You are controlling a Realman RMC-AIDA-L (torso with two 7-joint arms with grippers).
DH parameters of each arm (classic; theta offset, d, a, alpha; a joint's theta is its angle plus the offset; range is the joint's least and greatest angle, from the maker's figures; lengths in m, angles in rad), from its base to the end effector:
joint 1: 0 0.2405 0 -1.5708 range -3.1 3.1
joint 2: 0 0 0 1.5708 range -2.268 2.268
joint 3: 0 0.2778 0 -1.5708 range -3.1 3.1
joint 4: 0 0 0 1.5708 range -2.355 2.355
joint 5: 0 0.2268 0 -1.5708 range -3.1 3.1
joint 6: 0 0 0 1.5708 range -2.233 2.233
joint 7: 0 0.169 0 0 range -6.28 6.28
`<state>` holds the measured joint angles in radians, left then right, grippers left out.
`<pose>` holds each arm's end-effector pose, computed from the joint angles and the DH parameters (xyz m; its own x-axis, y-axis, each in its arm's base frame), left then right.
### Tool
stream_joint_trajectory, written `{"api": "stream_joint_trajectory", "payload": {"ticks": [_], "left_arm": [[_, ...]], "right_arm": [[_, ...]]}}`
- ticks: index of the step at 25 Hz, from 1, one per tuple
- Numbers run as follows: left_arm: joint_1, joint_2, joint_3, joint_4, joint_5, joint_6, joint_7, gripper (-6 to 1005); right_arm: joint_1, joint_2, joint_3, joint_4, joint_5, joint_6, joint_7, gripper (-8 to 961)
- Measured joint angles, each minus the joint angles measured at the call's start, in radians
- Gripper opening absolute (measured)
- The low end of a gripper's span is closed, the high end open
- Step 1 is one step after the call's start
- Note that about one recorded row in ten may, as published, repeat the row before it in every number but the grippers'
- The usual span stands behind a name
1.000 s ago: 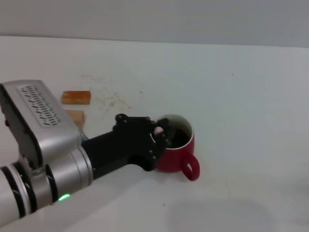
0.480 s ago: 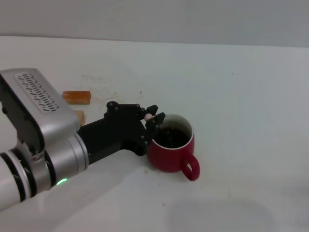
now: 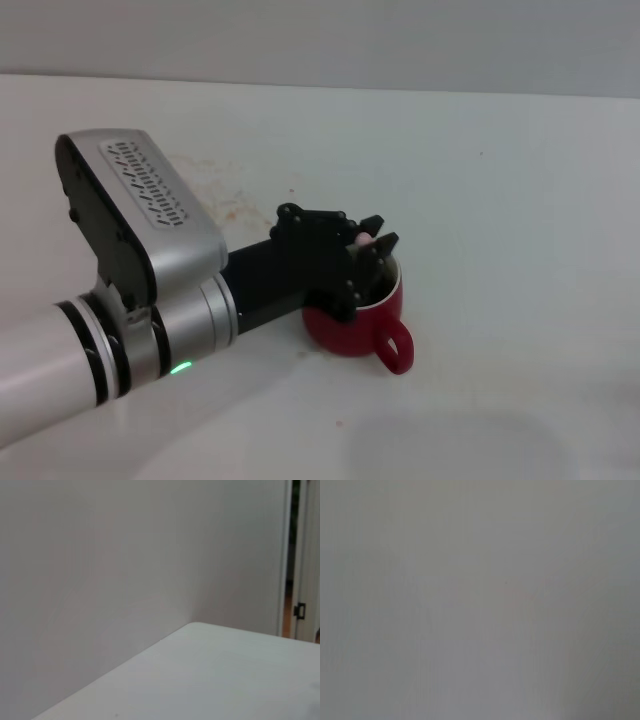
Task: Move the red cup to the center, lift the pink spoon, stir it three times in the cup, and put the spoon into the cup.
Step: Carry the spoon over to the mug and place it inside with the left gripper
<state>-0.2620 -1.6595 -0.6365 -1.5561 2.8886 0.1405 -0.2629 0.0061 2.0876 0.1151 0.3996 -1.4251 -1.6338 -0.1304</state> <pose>-0.1620 0.2911 -0.0950 0.8798 0.0974 0.4652 0.3291 -0.8310 -0.4485 0.4011 0.1753 -0.0363 0.7144 0.0766 -0.6955 -0.6882 0.2563 -0.6787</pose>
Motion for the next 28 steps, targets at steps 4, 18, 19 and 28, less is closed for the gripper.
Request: {"api": "stream_joint_trajectory", "payload": {"ticks": [4, 18, 19, 28], "left_arm": [[0.019, 0.002, 0.007, -0.023, 0.0, -0.007, 0.009, 144], [0.163, -0.005, -0.067, -0.126, -0.001, -0.147, 0.172, 144], [0.163, -0.006, -0.072, -0.121, -0.001, -0.146, 0.17, 144], [0.119, -0.034, -0.091, -0.068, -0.003, -0.131, 0.165, 144]], "right_arm": [[-0.001, 0.0, 0.0, 0.001, 0.0, 0.0, 0.0, 0], [0.002, 0.0, -0.009, 0.002, 0.0, -0.002, 0.0, 0], [0.002, 0.0, -0.009, 0.002, 0.0, -0.002, 0.0, 0], [0.0, 0.0, -0.009, 0.0, 0.0, -0.002, 0.0, 0]]}}
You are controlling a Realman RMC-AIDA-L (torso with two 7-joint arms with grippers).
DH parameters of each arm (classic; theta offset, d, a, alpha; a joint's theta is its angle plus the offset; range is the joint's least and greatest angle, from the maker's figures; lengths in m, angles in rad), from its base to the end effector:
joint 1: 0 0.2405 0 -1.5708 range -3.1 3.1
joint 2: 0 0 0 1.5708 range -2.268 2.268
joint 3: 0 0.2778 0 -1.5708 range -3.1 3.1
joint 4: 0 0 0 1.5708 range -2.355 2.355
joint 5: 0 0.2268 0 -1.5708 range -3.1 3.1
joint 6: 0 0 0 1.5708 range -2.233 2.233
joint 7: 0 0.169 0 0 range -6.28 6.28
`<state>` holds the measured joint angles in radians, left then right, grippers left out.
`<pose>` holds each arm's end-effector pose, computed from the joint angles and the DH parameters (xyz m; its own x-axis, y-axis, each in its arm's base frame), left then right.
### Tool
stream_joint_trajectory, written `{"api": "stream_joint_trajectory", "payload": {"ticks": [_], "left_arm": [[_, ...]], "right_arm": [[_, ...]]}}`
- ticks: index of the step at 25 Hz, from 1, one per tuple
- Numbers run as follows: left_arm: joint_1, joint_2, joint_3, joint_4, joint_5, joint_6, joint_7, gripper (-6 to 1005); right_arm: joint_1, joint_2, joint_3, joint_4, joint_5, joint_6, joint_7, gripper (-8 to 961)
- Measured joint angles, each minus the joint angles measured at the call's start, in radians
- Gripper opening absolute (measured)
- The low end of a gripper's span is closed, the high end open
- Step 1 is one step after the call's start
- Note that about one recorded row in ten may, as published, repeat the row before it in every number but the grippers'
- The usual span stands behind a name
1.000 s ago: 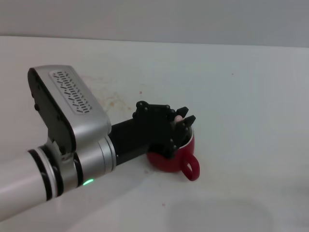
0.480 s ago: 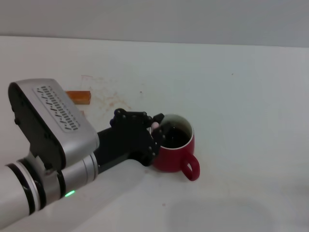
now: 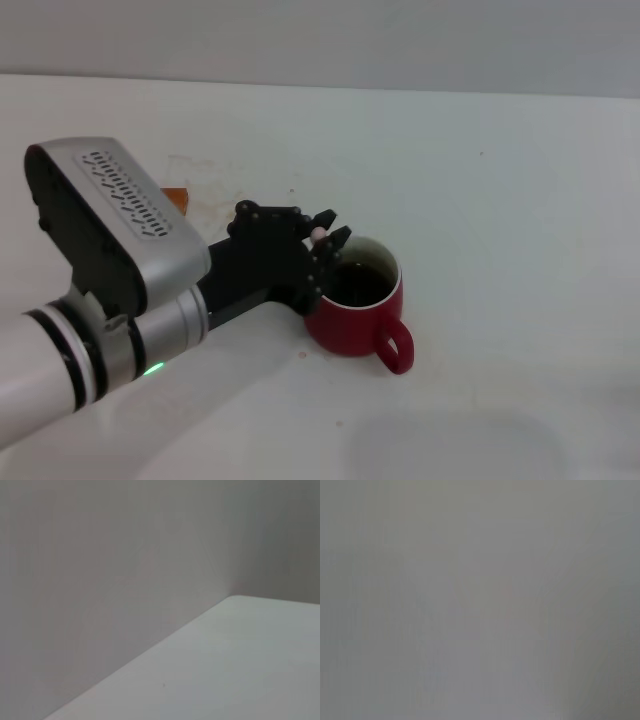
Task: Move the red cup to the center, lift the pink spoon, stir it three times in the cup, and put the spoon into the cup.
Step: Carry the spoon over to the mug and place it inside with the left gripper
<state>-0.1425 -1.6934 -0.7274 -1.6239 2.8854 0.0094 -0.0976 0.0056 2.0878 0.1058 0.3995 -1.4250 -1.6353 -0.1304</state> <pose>-0.1777 0.2912 -0.0834 0.9177 0.0900 0.3870 0.3123 -0.7656 -0.5624 0.4002 0.1747 -0.0376 0.7142 0.0753 -0.6958 -0.6893 0.2483 -0.6806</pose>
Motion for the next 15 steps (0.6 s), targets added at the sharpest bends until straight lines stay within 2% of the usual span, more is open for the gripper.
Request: {"api": "stream_joint_trajectory", "payload": {"ticks": [11, 15], "left_arm": [[-0.075, -0.045, 0.04, 0.034, -0.002, 0.037, -0.003, 145], [-0.062, -0.043, 0.06, 0.02, -0.002, 0.037, -0.004, 145]], "right_arm": [[0.002, 0.0, 0.0, -0.002, 0.0, 0.0, 0.0, 0], [0.002, 0.0, 0.0, -0.002, 0.001, 0.001, 0.0, 0]]}}
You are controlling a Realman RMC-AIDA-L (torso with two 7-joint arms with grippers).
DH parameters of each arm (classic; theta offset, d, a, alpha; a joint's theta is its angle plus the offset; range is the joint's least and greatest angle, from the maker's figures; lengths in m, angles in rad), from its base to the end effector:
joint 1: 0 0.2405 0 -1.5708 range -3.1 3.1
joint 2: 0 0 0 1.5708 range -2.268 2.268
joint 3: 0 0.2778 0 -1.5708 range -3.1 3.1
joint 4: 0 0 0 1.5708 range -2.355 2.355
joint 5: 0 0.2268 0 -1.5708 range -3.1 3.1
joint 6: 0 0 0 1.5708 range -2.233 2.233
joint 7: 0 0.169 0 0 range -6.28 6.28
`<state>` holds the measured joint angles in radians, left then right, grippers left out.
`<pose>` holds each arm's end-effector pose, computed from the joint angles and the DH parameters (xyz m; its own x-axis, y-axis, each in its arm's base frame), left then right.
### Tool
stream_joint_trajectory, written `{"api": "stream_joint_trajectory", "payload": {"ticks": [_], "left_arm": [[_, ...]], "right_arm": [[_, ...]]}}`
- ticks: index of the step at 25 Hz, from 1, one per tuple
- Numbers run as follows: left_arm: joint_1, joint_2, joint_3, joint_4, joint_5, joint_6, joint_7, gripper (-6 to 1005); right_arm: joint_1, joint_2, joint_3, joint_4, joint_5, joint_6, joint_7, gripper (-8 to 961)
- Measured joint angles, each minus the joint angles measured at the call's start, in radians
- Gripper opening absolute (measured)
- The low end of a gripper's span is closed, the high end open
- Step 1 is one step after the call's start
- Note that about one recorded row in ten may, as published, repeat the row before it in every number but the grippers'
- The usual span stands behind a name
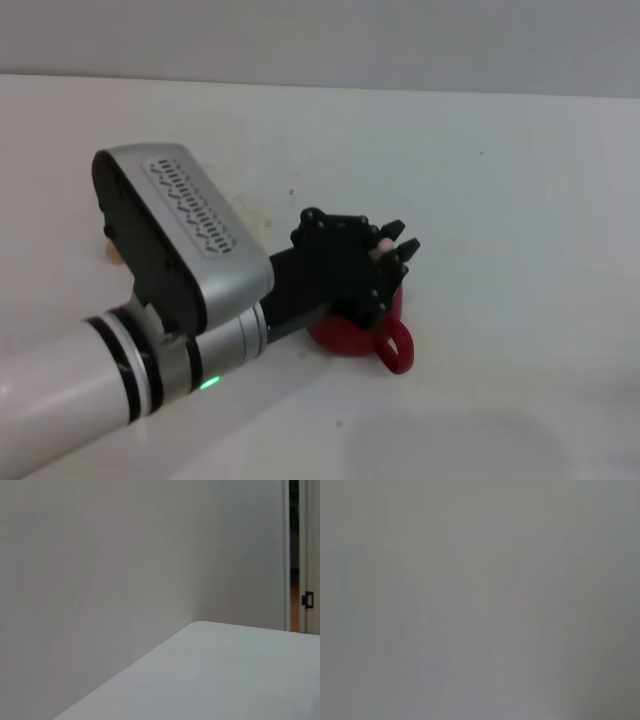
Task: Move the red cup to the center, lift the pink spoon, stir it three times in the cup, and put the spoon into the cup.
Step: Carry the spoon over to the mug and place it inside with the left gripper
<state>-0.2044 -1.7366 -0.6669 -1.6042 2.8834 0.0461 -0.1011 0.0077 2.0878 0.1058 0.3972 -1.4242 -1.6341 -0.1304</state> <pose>-0.1484 0.2820 -0.1069 0.9026 0.0462 0.4281 0.2793 -0.8195 -0.5005 0.4005 0.1754 -0.0373 0.7156 0.0753 -0.6945 -0.6881 0.2475 -0.6821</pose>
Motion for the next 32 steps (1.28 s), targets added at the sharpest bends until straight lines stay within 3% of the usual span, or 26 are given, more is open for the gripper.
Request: {"api": "stream_joint_trajectory", "payload": {"ticks": [10, 13, 18, 23, 28, 32], "left_arm": [[0.095, 0.035, -0.02, -0.046, 0.004, -0.037, 0.013, 145], [0.107, 0.034, -0.048, -0.044, 0.005, -0.064, 0.023, 145], [0.118, 0.015, -0.084, -0.028, 0.005, -0.079, 0.06, 145], [0.081, -0.011, -0.086, 0.005, 0.004, -0.07, 0.066, 145], [0.063, -0.047, -0.08, 0.017, 0.004, -0.069, 0.065, 145], [0.088, -0.054, -0.086, -0.012, 0.005, -0.06, 0.097, 145]], "right_arm": [[0.003, 0.0, 0.0, 0.002, 0.0, 0.0, 0.0, 1], [0.0, 0.0, 0.0, 0.002, 0.0, 0.0, 0.0, 1], [-0.004, 0.0, 0.0, 0.0, -0.001, 0.0, 0.0, 1], [-0.005, 0.0, 0.0, 0.0, -0.001, -0.002, 0.0, 1], [-0.005, 0.0, 0.0, 0.0, -0.002, -0.003, 0.0, 1], [-0.006, 0.0, 0.0, -0.001, -0.002, -0.003, 0.0, 1]]}}
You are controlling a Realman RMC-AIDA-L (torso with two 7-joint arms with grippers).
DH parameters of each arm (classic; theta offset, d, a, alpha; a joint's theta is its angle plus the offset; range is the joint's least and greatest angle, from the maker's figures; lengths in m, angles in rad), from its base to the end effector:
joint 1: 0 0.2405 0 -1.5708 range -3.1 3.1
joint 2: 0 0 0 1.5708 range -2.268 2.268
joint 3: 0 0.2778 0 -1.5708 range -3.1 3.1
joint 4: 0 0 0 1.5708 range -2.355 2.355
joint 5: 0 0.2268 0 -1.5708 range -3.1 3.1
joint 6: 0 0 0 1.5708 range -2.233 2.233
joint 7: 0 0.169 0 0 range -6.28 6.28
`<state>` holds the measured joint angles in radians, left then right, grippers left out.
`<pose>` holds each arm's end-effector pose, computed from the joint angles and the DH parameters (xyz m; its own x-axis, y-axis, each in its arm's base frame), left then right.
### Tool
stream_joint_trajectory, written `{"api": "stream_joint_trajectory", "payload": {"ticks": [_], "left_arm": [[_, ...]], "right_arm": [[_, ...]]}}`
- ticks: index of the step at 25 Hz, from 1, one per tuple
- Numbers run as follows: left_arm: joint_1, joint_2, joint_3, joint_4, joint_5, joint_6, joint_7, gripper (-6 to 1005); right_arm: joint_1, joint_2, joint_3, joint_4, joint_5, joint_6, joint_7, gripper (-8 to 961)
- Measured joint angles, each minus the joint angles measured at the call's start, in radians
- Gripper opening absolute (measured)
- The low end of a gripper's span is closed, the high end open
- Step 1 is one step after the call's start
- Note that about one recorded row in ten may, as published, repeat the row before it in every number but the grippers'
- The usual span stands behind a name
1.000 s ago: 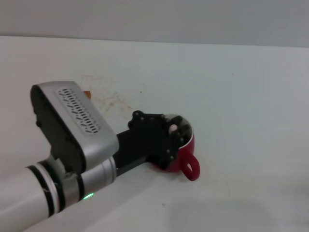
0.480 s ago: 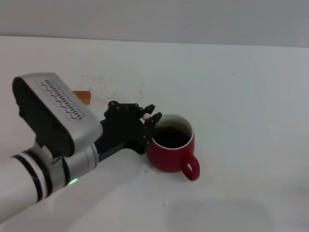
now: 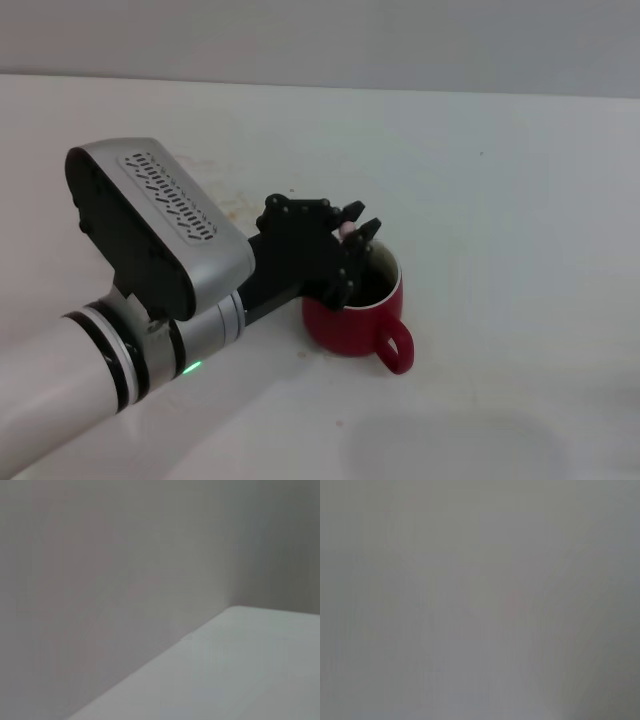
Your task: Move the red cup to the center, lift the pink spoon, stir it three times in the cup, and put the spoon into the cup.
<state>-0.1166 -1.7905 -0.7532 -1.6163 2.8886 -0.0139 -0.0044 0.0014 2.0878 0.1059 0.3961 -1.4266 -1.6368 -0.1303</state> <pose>-0.1601 0.2907 -0.0986 0.9137 0.0592 0.4020 0.3049 -0.7539 -0.5819 0.4011 0.1729 -0.0370 0.7170 0.0737 -0.6932 -0.6861 0.2500 -0.6832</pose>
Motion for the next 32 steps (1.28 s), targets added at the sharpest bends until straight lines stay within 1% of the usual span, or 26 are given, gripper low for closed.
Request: {"api": "stream_joint_trajectory", "payload": {"ticks": [5, 8, 10, 13, 15, 17, 18, 19, 21, 22, 23, 26, 29, 32], "left_arm": [[-0.001, -0.004, -0.005, 0.007, 0.0, 0.053, 0.006, 145], [-0.004, -0.012, -0.014, 0.028, 0.0, 0.097, 0.002, 330], [0.003, -0.026, -0.035, 0.057, -0.001, 0.162, -0.005, 417], [0.033, -0.085, -0.112, 0.172, -0.002, 0.437, -0.078, 547], [0.039, -0.122, -0.162, 0.267, -0.001, 0.661, -0.136, 565], [0.019, -0.156, -0.207, 0.38, -0.001, 0.887, -0.167, 584], [0.006, -0.168, -0.224, 0.424, 0.0, 0.961, -0.171, 593], [-0.026, -0.194, -0.27, 0.538, 0.0, 1.108, -0.176, 602], [-0.042, -0.212, -0.316, 0.611, 0.0, 1.183, -0.181, 604], [-0.051, -0.226, -0.355, 0.662, 0.002, 1.227, -0.183, 605], [-0.052, -0.234, -0.392, 0.7, 0.0, 1.244, -0.183, 606], [-0.05, -0.25, -0.481, 0.814, 0.0, 1.229, -0.156, 607], [-0.049, -0.257, -0.544, 0.934, 0.001, 1.226, -0.124, 607], [-0.056, -0.26, -0.574, 1.055, -0.001, 1.223, -0.114, 608]], "right_arm": [[0.002, 0.0, 0.0, -0.001, 0.0, 0.0, 0.0, 1], [0.002, -0.001, 0.0, -0.001, 0.0, 0.0, 0.0, 1], [0.001, -0.002, 0.0, -0.001, 0.0, 0.0, 0.0, 1], [0.001, -0.002, 0.0, 0.0, 0.0, 0.0, 0.0, 1], [0.0, -0.002, 0.0, 0.003, 0.0, 0.0, 0.0, 1], [0.0, -0.002, 0.0, 0.005, 0.0, 0.0, 0.0, 1], [-0.001, -0.002, 0.0, 0.006, 0.0, 0.0, 0.0, 1], [-0.001, -0.001, 0.0, 0.006, 0.0, 0.0, 0.0, 1], [0.0, -0.001, 0.0, 0.006, 0.0, -0.003, 0.0, 1], [0.0, -0.001, 0.0, 0.006, 0.0, -0.006, 0.0, 1], [-0.001, 0.0, 0.0, 0.006, 0.0, -0.015, 0.0, 1], [-0.003, 0.0, -0.002, 0.006, 0.0, -0.039, 0.0, 0], [-0.003, 0.0, -0.011, 0.006, 0.0, -0.059, 0.0, 0], [0.001, -0.001, -0.015, 0.006, 0.0, -0.069, 0.0, 0]]}}
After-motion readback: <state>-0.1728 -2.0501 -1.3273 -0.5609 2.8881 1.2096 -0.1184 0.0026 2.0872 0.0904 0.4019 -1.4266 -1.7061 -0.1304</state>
